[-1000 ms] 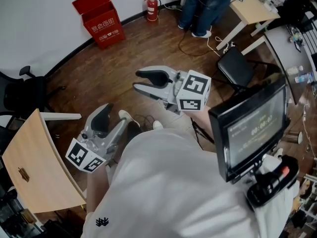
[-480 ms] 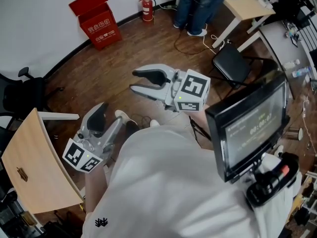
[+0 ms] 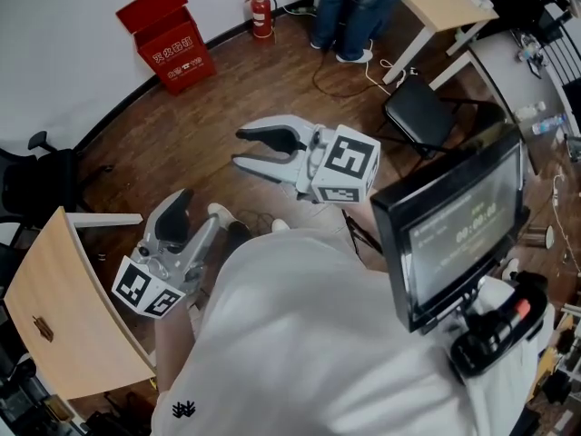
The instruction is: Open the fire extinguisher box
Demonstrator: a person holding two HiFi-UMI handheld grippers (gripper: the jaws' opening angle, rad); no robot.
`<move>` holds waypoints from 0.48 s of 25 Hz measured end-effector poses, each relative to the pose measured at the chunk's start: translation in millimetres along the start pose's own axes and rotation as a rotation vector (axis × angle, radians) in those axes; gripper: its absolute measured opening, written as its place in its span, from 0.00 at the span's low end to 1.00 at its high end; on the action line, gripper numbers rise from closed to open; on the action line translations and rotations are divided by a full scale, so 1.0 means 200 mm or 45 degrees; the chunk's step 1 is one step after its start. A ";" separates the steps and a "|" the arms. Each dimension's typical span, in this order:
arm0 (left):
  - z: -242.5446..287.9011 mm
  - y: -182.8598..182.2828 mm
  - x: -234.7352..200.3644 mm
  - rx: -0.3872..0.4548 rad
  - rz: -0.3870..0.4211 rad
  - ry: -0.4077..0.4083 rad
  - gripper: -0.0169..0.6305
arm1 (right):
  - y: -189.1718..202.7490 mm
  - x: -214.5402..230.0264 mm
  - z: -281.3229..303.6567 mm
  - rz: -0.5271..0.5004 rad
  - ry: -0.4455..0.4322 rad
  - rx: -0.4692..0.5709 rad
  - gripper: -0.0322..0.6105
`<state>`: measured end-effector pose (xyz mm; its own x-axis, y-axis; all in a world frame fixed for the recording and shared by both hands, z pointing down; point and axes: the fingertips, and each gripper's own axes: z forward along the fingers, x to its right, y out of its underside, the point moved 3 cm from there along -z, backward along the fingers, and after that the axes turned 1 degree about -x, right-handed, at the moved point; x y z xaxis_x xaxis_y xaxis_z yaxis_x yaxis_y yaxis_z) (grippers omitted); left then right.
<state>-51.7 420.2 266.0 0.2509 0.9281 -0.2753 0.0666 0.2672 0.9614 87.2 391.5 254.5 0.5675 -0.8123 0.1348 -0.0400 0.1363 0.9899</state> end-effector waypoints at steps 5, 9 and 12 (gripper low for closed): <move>0.01 -0.02 -0.02 0.003 -0.003 0.011 0.41 | 0.00 0.01 0.00 -0.002 0.010 -0.014 0.27; 0.01 0.00 -0.03 0.003 -0.005 0.005 0.41 | 0.01 0.03 0.01 -0.010 0.007 -0.023 0.26; 0.02 -0.03 -0.16 0.003 -0.012 0.000 0.41 | 0.01 0.13 0.11 -0.012 0.003 -0.037 0.26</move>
